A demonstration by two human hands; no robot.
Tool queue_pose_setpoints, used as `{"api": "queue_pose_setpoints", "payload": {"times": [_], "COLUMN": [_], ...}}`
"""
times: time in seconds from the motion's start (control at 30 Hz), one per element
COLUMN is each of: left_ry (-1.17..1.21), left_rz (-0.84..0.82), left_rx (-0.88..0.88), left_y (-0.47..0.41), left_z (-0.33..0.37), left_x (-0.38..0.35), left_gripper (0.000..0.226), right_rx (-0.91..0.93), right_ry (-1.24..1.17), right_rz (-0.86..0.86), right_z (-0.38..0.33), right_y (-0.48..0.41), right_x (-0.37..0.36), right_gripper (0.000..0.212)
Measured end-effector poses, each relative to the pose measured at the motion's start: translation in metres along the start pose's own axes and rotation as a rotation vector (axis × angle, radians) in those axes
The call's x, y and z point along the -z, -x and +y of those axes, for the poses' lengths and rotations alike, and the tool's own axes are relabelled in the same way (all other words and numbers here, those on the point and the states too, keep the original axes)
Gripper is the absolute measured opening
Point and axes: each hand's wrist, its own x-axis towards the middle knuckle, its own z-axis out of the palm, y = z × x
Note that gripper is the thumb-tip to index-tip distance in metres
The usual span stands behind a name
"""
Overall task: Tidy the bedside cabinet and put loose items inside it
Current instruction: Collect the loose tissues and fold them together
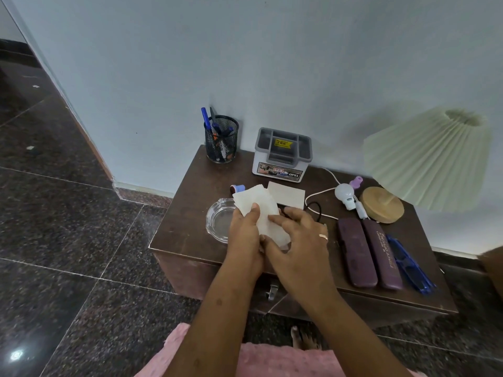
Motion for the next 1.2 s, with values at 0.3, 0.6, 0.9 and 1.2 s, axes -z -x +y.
{"api": "queue_pose_setpoints", "payload": {"times": [0.3,0.6,0.9,1.2], "left_ry": [0.136,0.059,0.024,-0.068], "left_rz": [-0.083,-0.045,-0.050,-0.168], "left_rx": [0.095,0.054,0.082,-0.004], "left_y": [0.001,-0.003,0.000,0.003], "left_z": [-0.006,-0.006,-0.005,-0.010], "left_x": [0.002,0.005,0.004,-0.005], "left_gripper": [0.028,0.020,0.019,0.030], "right_rx": [0.178,0.145,0.101,0.046], "right_ry": [0.167,0.064,0.067,-0.588], "right_rz": [-0.197,-0.190,-0.229,-0.137], "right_z": [0.016,0.031,0.034,0.034], "right_y": [-0.008,-0.016,-0.020,-0.028], "right_x": [-0.009,-0.008,-0.007,-0.003], "right_gripper": [0.047,0.047,0.052,0.075]}}
